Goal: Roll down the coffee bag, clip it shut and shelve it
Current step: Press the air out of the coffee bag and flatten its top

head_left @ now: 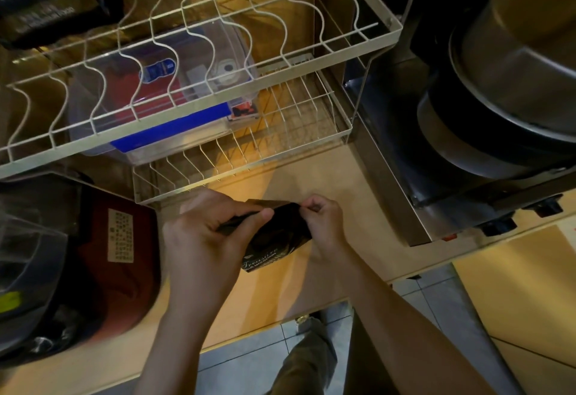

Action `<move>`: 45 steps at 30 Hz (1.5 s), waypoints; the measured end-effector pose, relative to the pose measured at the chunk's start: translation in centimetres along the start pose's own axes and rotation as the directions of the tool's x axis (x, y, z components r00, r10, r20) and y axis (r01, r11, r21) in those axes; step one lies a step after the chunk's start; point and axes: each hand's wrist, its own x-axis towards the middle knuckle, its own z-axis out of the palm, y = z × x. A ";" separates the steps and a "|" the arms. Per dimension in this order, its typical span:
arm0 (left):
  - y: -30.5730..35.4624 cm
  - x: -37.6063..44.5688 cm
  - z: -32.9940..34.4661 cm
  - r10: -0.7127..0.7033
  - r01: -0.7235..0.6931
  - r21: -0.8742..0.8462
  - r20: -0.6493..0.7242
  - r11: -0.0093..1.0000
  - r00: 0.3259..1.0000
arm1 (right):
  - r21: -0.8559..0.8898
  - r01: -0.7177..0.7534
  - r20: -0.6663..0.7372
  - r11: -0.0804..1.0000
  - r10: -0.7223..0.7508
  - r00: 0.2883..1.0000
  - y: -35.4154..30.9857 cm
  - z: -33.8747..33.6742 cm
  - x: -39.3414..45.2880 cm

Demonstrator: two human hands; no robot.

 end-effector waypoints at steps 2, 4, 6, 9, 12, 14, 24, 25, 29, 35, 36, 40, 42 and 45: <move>0.0 -0.2 0.1 0.005 -0.005 -0.006 -0.013 1.000 1.000 | 0.035 -0.020 -0.028 0.999 0.021 0.999 0.3 0.5 0.2; -0.1 -0.2 0.1 -0.016 0.015 -0.036 -0.018 0.999 1.000 | 0.060 -0.037 -0.030 0.998 0.039 0.999 0.3 0.9 0.4; -0.2 0.2 0.1 -0.050 0.048 -0.054 -0.032 0.997 0.998 | 0.048 -0.046 -0.014 0.998 0.047 0.999 -0.2 1.0 0.4; -0.3 0.7 0.3 -0.106 0.102 -0.042 -0.099 0.994 0.989 | 0.015 -0.064 0.029 0.998 0.064 0.998 -1.1 0.1 0.0; -0.5 1.1 0.4 -0.124 0.121 -0.029 -0.141 0.992 0.982 | 0.076 0.031 0.035 0.997 -0.034 0.999 -1.0 -1.3 -2.0; -0.5 1.3 0.6 -0.129 0.125 -0.038 -0.156 0.991 0.979 | -0.023 0.099 0.049 0.995 -0.097 0.994 0.2 -1.5 -3.6; 0.2 1.2 1.9 -0.228 0.213 -0.087 -0.235 0.973 0.945 | -0.376 0.295 -0.194 0.879 -0.386 0.902 2.5 0.9 -6.2; 0.3 1.1 1.9 -0.222 0.210 -0.078 -0.235 0.975 0.946 | -0.371 0.302 -0.172 0.878 -0.385 0.907 2.6 0.8 -6.2; 0.5 1.2 1.8 -0.204 0.205 -0.019 -0.221 0.979 0.954 | -0.409 0.351 -0.092 0.843 -0.420 0.903 3.2 0.4 -6.1; 1.6 0.3 2.2 -0.104 0.105 -0.004 -0.199 0.994 0.974 | -0.476 0.350 -0.039 0.807 -0.417 0.908 3.3 0.9 -6.0; 1.6 0.3 2.2 -0.089 0.093 0.012 -0.189 0.996 0.978 | -0.482 0.355 -0.025 0.801 -0.417 0.908 3.2 0.8 -5.9; 0.5 0.7 1.4 -0.090 0.095 0.021 -0.169 0.995 0.981 | -0.475 0.288 0.035 0.831 -0.309 0.950 1.9 -0.3 -5.4; 0.5 0.6 1.3 -0.103 0.106 0.008 -0.177 0.994 0.979 | -0.407 0.258 0.023 0.876 -0.272 0.962 0.9 -0.4 -5.9; 0.9 0.4 1.7 -0.129 0.128 -0.017 -0.200 0.992 0.971 | -0.259 0.264 -0.042 0.929 -0.284 0.958 -1.1 0.3 -7.6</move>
